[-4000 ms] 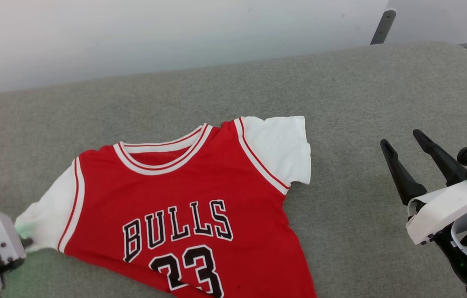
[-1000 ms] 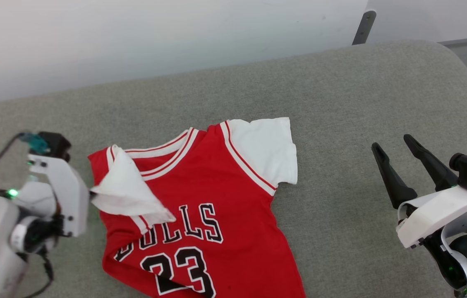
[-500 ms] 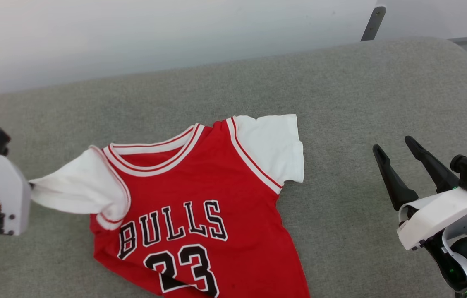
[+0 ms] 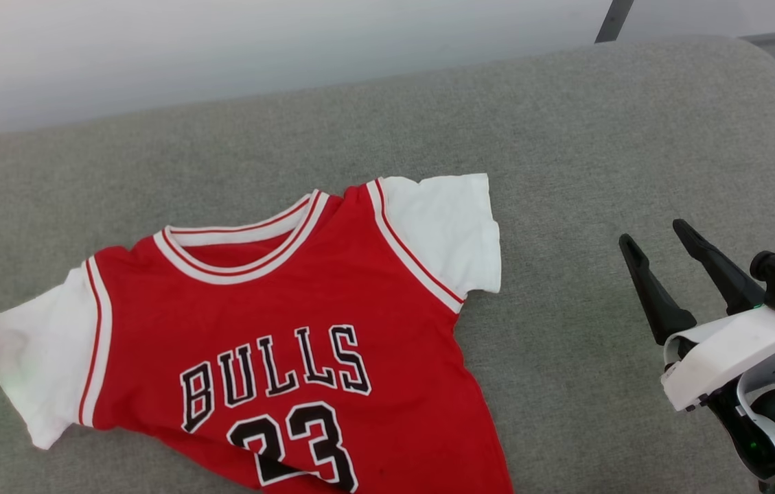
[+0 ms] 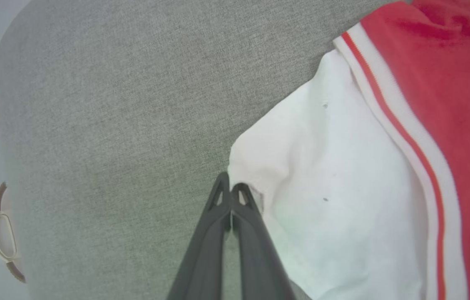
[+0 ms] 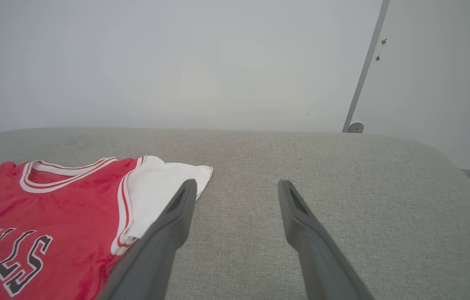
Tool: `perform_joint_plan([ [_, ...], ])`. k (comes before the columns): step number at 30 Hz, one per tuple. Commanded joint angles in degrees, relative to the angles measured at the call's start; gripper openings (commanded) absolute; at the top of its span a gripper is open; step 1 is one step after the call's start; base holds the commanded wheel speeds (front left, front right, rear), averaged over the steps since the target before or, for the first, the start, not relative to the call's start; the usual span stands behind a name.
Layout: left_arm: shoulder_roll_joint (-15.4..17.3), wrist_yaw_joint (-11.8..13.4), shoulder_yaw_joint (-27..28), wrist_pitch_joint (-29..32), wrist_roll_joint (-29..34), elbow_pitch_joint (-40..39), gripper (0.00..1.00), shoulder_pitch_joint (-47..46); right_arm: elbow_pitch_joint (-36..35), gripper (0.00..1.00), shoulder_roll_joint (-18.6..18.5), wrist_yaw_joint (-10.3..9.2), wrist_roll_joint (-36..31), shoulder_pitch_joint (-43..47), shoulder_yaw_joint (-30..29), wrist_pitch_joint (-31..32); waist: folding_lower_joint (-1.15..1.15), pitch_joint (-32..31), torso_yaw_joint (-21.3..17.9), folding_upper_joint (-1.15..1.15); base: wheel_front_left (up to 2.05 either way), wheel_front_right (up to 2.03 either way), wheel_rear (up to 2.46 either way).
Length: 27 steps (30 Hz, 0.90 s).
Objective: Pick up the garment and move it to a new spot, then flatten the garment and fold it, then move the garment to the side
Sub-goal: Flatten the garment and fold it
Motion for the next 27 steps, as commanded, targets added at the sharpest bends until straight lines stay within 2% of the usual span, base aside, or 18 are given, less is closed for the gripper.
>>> perform_joint_plan([
  [1,-0.6,-0.2,0.2,-0.5,-0.7,0.8,0.00,-0.4,-0.1,1.00,-0.1,-0.05,0.1,-0.6,-0.2,0.0,0.00,0.2,0.0,0.00,0.00,0.00,0.00],
  [4,-1.2,-0.3,-0.2,-1.8,-1.1,3.4,0.00,-0.8,-0.2,1.00,0.1,-0.05,-0.2,-0.5,-0.1,0.2,0.00,0.5,0.1,0.00,0.00,0.00,0.00],
  [5,-1.5,-0.3,-0.2,-2.4,-1.3,4.0,0.11,-1.2,-0.2,1.00,0.2,-0.05,-0.2,-0.5,-0.1,0.3,0.00,0.6,0.2,0.00,0.00,0.00,0.00],
  [6,-1.8,-0.3,-0.2,-2.8,-1.5,4.7,0.44,-1.5,-0.2,1.00,0.3,-0.04,-0.3,-0.5,-0.1,0.3,0.00,0.6,0.3,0.00,0.00,0.00,0.00],
  [7,-2.1,-0.3,-0.2,-3.2,-1.9,5.5,0.50,-1.5,-0.2,1.00,0.3,-0.04,-0.3,-0.5,0.0,0.4,0.00,0.6,0.3,0.00,0.00,0.00,0.00],
  [8,-2.4,-0.3,-0.3,-3.3,-1.9,6.2,0.73,-1.8,-0.3,1.00,0.3,-0.05,-0.4,-0.5,-0.1,0.5,0.00,0.6,0.5,0.00,0.00,0.00,0.00],
  [9,-2.6,-0.3,-0.6,-3.5,-1.9,6.8,1.00,-2.1,-0.2,1.00,0.3,-0.04,-0.4,-0.4,-0.2,0.5,0.00,0.4,0.6,0.00,0.00,0.00,0.00],
  [15,-3.6,-0.3,-1.5,-2.8,-2.7,10.9,1.00,-3.6,0.0,1.00,0.0,-0.04,-0.4,-0.2,0.2,1.0,0.00,-0.9,1.4,0.00,0.00,0.00,0.00],
  [27,-2.1,-0.4,-3.4,-5.0,-4.4,12.1,1.00,-4.0,0.2,1.00,-0.4,-0.05,0.3,1.3,1.1,1.3,0.00,-6.0,3.1,0.00,0.00,0.00,0.00],
])
